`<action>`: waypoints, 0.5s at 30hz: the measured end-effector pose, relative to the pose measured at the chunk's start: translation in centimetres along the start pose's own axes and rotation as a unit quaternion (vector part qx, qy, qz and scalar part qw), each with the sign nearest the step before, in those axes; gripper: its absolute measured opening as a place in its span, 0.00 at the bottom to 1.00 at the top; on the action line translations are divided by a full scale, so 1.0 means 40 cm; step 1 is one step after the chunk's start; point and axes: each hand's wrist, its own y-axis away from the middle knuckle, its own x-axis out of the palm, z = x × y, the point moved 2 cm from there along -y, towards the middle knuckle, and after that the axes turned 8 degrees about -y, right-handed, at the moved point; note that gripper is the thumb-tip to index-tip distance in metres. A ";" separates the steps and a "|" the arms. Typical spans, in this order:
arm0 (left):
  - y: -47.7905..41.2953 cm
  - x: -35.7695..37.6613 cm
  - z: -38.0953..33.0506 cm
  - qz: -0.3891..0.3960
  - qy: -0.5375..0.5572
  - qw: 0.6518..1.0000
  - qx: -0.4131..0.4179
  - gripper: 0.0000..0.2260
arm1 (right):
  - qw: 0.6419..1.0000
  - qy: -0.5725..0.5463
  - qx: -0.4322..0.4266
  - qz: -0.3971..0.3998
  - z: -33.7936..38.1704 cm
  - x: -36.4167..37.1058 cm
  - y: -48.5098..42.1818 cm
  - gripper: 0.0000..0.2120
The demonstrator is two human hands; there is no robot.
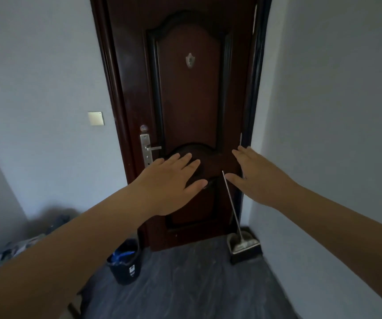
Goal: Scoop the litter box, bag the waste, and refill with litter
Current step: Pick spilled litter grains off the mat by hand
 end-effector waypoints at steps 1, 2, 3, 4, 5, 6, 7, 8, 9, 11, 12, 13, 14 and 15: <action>-0.025 0.008 0.028 0.003 0.002 1.000 -0.001 0.30 | 1.000 -0.002 -0.001 -0.004 0.000 0.008 -0.043 0.34; -0.051 0.014 0.057 0.005 0.002 1.000 -0.001 0.30 | 1.000 -0.008 0.000 -0.007 0.000 0.014 -0.086 0.34; -0.077 0.021 0.085 0.005 0.000 1.000 -0.002 0.30 | 1.000 -0.015 0.002 -0.011 0.003 0.022 -0.127 0.33; -0.102 0.030 0.115 0.002 -0.002 1.000 -0.003 0.30 | 1.000 -0.021 0.003 -0.015 0.006 0.031 -0.167 0.33; -0.127 0.037 0.145 -0.002 -0.007 1.000 -0.004 0.30 | 0.999 -0.025 0.003 -0.019 0.011 0.039 -0.207 0.33; -0.150 0.046 0.172 -0.006 -0.014 1.000 -0.005 0.30 | 0.999 -0.028 0.005 -0.022 0.017 0.048 -0.245 0.33; -0.170 0.055 0.196 -0.007 -0.018 1.000 -0.004 0.30 | 0.999 -0.031 0.008 -0.021 0.024 0.056 -0.278 0.33; -0.188 0.064 0.218 -0.006 -0.017 1.000 -0.004 0.30 | 0.999 -0.035 0.013 -0.019 0.031 0.066 -0.307 0.33; -0.207 0.073 0.240 -0.004 -0.012 1.000 -0.002 0.30 | 0.999 -0.037 0.018 -0.018 0.038 0.074 -0.330 0.33; -0.247 0.087 0.275 0.002 0.001 1.000 0.007 0.30 | 0.999 -0.028 0.027 -0.018 0.049 0.086 -0.367 0.33; -0.270 0.091 0.288 0.006 0.006 1.000 0.016 0.29 | 0.999 -0.019 0.034 -0.024 0.051 0.087 -0.378 0.34; -0.294 0.092 0.295 0.008 0.015 0.999 0.028 0.29 | 0.999 -0.006 0.044 -0.031 0.051 0.085 -0.386 0.34; -0.315 0.091 0.299 0.006 0.024 0.999 0.040 0.29 | 0.998 0.007 0.052 -0.040 0.051 0.082 -0.390 0.34; -0.341 0.088 0.297 0.000 0.034 0.998 0.061 0.29 | 0.996 0.020 0.069 -0.051 0.046 0.076 -0.388 0.34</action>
